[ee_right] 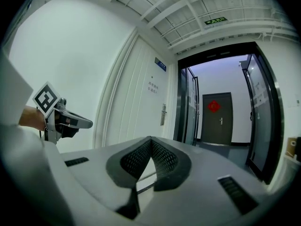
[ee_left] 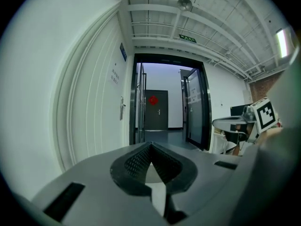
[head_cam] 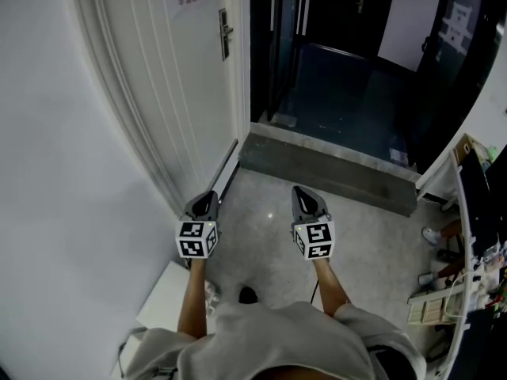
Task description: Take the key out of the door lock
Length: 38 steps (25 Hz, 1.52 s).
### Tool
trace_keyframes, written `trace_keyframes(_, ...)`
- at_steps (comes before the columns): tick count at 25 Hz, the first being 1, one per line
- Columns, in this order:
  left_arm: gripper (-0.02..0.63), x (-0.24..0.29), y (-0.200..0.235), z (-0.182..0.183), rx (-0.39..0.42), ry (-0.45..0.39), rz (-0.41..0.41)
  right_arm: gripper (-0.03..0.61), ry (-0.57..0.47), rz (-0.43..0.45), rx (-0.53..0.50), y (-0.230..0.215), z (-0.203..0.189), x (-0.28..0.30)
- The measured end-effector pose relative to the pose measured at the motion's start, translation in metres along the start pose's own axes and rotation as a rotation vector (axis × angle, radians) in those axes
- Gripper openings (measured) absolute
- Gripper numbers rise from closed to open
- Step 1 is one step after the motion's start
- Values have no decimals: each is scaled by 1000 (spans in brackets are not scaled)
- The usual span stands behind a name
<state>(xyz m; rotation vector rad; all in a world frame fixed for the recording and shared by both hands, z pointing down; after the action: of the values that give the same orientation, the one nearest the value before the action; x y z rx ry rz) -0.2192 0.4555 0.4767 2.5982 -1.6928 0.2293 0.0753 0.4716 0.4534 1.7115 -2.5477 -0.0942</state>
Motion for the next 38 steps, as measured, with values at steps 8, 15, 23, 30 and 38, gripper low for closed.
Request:
trace_keyframes(8, 18, 75, 77, 12, 3, -16, -3, 23, -3, 5, -17, 0, 8, 109)
trace_keyframes(15, 18, 114, 108, 3, -8, 9, -14, 23, 30, -3, -10, -3, -6, 154)
trace_keyframes(23, 18, 156, 119, -7, -17, 41, -37, 23, 57, -21, 11, -22, -21, 190)
trace_keyframes(30, 18, 209, 131, -8, -16, 45, -27, 23, 53, -15, 16, -52, -30, 236)
trace_keyframes(38, 18, 317, 155, 15, -6, 44, -22, 23, 40, -2, 18, -114, -27, 333)
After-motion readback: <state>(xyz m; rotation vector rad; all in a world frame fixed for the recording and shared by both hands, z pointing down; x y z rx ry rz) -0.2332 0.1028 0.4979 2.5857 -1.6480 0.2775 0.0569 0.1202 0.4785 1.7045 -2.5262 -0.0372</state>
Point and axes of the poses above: the fingertips, and each gripper's own axes: x forward along the fingers, y to its left, z out of its top, the point moved 9 cm from there along -x, backward along the fingers, and after that the axes turned 5 degrees about x, right-handed, at the moved point
